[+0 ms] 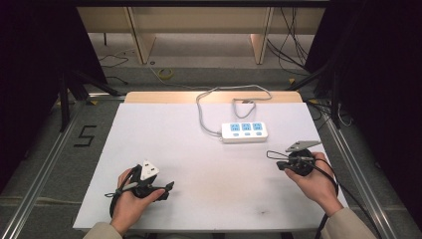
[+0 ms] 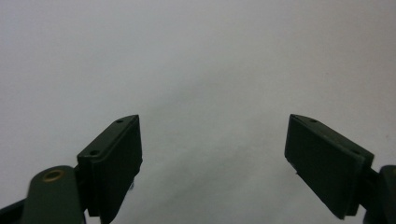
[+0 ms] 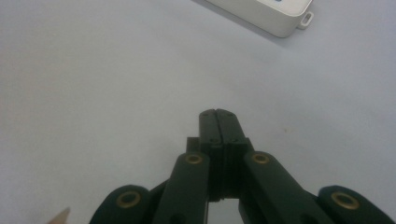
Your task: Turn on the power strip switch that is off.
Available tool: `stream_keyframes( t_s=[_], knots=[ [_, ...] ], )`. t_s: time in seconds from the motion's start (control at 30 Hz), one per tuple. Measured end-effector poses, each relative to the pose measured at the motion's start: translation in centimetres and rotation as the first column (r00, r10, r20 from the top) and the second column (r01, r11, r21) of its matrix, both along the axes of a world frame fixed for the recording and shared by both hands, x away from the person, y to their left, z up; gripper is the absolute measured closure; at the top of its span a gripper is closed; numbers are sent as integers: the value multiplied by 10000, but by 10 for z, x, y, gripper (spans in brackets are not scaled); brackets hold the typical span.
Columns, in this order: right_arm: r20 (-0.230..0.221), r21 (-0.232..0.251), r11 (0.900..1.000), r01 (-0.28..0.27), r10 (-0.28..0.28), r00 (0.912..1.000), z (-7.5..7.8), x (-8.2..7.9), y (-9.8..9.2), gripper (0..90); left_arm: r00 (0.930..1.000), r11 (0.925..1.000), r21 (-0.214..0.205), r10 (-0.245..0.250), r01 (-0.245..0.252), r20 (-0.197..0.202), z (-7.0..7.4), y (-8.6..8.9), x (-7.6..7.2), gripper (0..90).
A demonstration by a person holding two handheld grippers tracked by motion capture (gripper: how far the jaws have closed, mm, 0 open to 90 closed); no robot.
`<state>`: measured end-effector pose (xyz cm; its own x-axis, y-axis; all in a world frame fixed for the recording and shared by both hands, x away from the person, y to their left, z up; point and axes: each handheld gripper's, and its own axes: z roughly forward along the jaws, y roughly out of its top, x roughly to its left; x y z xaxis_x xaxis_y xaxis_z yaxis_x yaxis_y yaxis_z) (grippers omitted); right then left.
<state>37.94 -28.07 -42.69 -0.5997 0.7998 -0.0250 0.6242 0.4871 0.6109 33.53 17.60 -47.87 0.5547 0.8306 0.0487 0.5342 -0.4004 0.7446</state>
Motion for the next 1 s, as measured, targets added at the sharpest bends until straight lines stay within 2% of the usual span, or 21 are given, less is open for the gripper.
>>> stream_keyframes(
  t_s=[1.0],
  knots=[
    [-459, -397, 9992, 88, -106, 9989, 11, 29, 8, 900, 10000, 9999, 80, -72, 72, -10, 0, -1, 0, 190]
  ],
)
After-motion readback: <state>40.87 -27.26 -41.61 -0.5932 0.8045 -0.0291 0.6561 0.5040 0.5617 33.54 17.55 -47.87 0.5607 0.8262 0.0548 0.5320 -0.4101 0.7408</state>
